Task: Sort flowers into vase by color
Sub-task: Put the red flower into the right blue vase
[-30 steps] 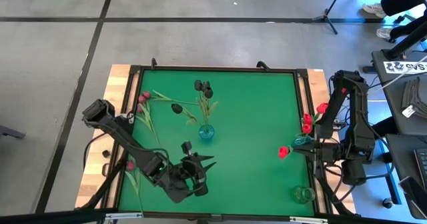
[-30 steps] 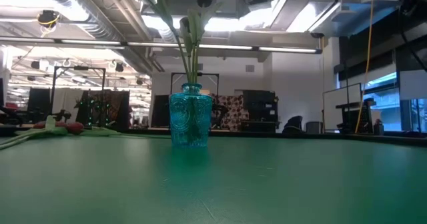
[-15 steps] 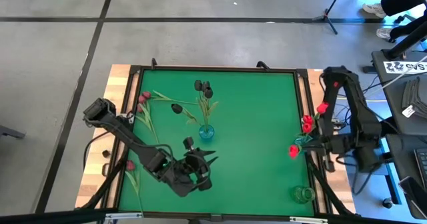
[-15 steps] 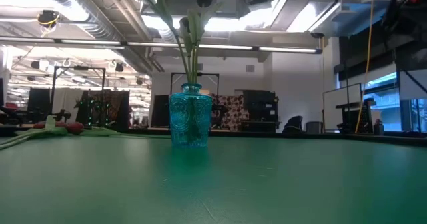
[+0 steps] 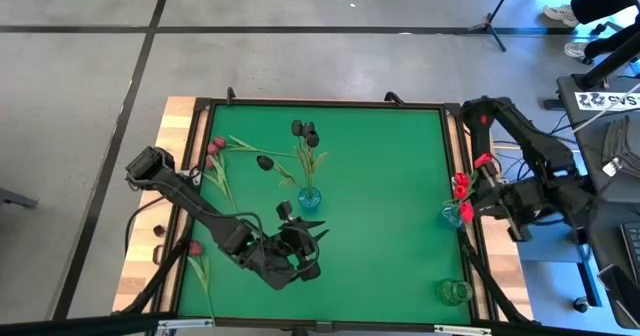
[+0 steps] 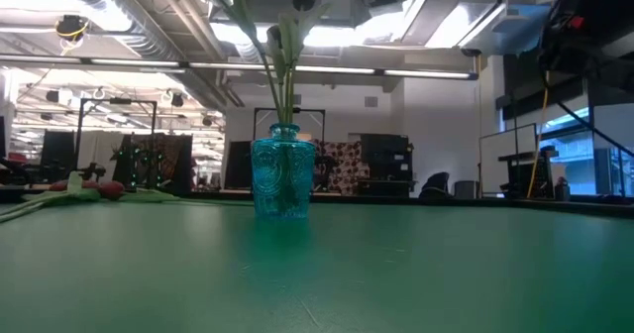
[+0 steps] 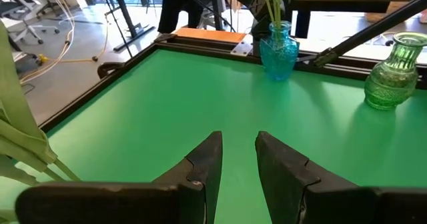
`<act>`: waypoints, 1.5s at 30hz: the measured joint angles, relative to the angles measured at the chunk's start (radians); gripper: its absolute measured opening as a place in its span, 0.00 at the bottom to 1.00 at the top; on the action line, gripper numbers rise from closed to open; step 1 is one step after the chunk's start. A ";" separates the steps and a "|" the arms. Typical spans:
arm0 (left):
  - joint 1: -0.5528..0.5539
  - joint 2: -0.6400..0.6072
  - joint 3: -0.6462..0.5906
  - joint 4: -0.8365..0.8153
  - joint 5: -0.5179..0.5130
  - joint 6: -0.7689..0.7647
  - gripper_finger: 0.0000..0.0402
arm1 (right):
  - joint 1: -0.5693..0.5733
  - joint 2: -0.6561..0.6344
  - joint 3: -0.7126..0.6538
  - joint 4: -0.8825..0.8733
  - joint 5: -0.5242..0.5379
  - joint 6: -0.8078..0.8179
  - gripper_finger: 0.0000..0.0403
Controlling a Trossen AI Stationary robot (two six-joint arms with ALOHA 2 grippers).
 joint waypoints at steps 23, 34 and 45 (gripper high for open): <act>-0.054 -0.002 0.000 0.000 -0.034 0.025 0.22 | 0.016 0.028 0.669 -0.073 -0.181 -0.249 0.00; -0.053 -0.003 0.000 0.001 -0.100 0.013 0.22 | 0.016 0.005 0.400 -0.164 -0.204 0.022 0.00; 0.035 0.014 0.000 0.118 0.057 -0.032 0.22 | 0.016 -0.020 0.197 0.124 -0.058 0.099 0.00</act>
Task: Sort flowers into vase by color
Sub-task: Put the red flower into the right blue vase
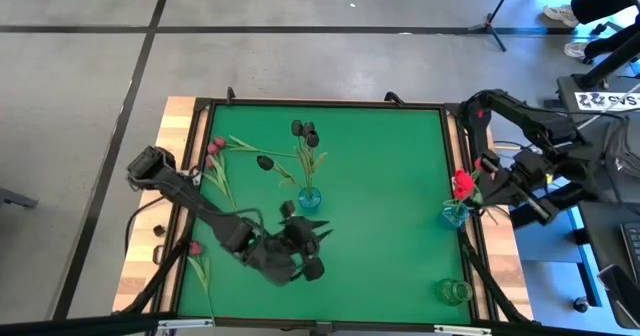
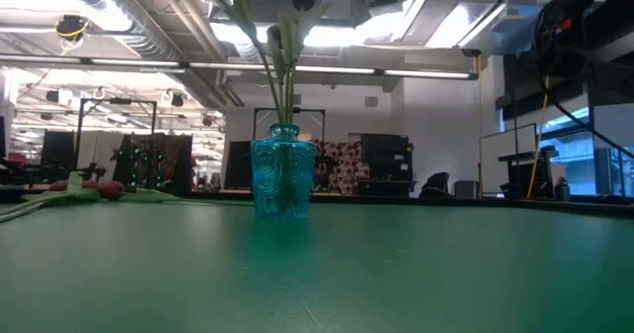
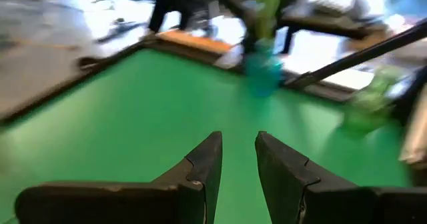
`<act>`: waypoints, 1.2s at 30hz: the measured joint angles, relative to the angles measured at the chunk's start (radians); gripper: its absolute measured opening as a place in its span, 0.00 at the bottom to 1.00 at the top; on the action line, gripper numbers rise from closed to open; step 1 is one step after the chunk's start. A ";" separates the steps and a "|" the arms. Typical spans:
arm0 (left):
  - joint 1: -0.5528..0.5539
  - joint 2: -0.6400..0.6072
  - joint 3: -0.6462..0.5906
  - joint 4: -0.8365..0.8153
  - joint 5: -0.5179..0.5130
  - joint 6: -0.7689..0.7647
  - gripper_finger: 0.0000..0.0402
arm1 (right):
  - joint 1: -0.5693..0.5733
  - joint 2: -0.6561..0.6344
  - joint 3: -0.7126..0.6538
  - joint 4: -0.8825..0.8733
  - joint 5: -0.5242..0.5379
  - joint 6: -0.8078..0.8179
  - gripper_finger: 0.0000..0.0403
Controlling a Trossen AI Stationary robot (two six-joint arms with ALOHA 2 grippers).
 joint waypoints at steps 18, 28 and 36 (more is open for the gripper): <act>0.290 0.185 0.000 0.745 0.628 0.424 0.38 | -0.182 0.096 0.000 0.393 0.182 -0.342 0.00; 0.327 0.230 0.000 0.887 0.689 0.469 0.41 | -0.508 0.228 0.000 0.507 0.176 -0.339 0.00; 0.350 0.230 0.000 0.928 0.775 0.517 0.41 | -0.816 0.436 -0.001 0.698 0.021 -0.336 0.00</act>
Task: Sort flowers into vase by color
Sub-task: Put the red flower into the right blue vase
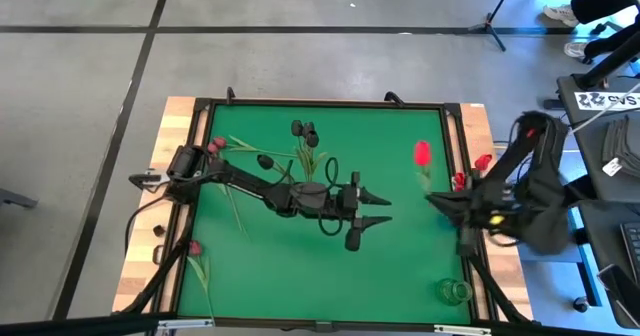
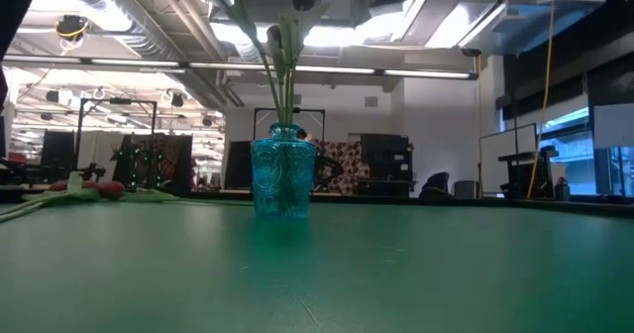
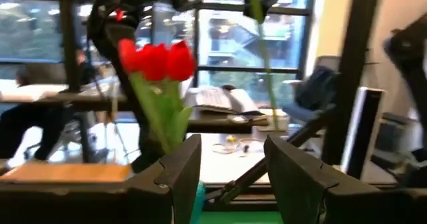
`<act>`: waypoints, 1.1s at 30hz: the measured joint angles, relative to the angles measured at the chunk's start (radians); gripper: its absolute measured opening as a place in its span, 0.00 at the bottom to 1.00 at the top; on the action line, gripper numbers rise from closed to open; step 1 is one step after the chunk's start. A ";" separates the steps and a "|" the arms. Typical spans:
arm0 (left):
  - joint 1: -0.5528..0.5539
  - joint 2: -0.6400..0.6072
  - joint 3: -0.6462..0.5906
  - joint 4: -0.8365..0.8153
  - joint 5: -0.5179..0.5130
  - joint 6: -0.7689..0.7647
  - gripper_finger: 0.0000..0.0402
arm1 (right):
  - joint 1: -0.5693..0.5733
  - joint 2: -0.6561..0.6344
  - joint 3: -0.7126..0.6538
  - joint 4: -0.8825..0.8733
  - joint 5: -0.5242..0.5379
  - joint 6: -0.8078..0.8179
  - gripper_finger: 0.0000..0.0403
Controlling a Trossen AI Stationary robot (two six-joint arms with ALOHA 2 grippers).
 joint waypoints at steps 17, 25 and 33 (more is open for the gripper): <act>0.009 0.000 0.000 0.060 0.093 -0.153 0.40 | -0.249 0.209 0.000 0.391 -0.096 -0.286 0.00; -0.011 0.000 0.000 0.079 0.110 -0.155 0.35 | -0.306 0.214 0.000 0.399 -0.156 -0.327 0.00; 0.000 0.000 0.000 0.083 -0.026 -0.181 0.18 | -0.304 0.223 0.000 0.402 -0.166 -0.337 0.00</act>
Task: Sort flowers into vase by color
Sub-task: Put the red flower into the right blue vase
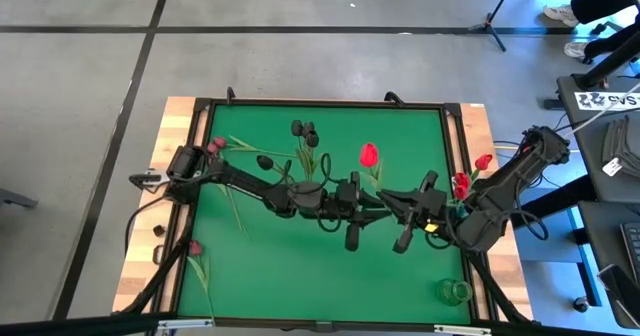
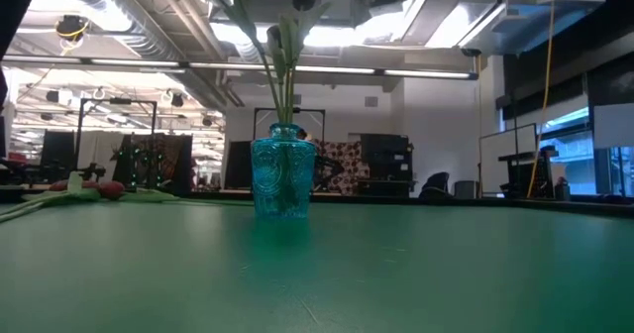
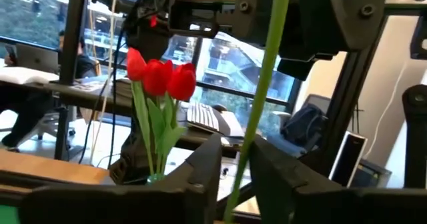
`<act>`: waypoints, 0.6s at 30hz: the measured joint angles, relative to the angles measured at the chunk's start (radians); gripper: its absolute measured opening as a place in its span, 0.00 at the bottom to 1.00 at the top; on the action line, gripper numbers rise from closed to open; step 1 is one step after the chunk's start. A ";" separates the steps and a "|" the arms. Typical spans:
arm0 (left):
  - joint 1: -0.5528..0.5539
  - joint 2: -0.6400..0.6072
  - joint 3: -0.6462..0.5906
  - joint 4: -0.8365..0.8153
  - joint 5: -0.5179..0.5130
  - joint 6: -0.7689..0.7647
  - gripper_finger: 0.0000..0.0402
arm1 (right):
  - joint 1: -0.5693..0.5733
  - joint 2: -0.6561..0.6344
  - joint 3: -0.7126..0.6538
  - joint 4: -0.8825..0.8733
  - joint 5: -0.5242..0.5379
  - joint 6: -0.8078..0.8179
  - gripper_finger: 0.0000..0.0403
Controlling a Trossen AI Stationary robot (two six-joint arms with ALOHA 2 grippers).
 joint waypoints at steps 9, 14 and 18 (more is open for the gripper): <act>-0.008 -0.002 0.002 -0.045 -0.020 0.068 0.01 | 0.000 -0.001 0.000 -0.009 -0.034 -0.017 0.09; -0.027 -0.001 0.002 -0.174 -0.097 0.128 0.01 | 0.001 -0.024 0.000 -0.014 -0.076 -0.016 0.32; -0.041 0.000 0.001 -0.231 -0.131 0.132 0.01 | 0.001 -0.082 0.000 -0.033 -0.196 -0.013 0.48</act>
